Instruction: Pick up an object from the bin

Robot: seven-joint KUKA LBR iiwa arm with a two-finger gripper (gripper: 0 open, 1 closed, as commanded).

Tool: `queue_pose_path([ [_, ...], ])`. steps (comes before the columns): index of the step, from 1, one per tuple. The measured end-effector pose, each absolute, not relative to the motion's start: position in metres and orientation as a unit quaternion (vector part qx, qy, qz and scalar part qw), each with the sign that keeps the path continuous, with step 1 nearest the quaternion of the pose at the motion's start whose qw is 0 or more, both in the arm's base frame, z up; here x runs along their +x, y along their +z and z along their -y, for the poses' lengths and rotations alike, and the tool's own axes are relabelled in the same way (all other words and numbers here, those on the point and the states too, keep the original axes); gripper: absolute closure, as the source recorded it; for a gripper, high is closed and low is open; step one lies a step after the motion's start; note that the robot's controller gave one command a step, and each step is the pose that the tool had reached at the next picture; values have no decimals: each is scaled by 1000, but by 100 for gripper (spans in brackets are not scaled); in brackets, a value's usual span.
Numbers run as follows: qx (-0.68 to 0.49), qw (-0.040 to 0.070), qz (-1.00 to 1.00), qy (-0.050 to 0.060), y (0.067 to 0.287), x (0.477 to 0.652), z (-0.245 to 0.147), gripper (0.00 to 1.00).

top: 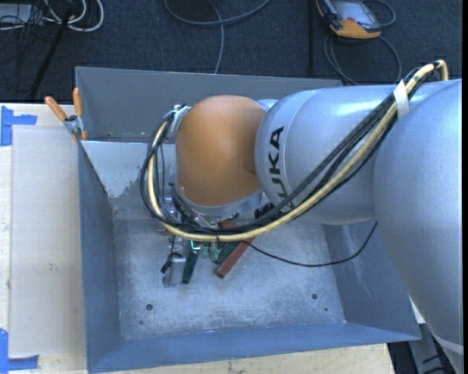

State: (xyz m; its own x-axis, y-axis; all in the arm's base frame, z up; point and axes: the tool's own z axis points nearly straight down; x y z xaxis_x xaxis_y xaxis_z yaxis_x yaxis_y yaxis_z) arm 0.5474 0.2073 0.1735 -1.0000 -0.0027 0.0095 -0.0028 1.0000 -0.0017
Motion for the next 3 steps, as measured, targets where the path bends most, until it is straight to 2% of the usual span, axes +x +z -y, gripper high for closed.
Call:
queue_pose_path([
  [1, -1, 1, 1000, 0, 178, 550, -206, 0],
  [2, 68, -1, 998, 0, 133, 571, -183, 0],
  [3, 62, 2, 998, 0, 124, 564, -110, 0],
])
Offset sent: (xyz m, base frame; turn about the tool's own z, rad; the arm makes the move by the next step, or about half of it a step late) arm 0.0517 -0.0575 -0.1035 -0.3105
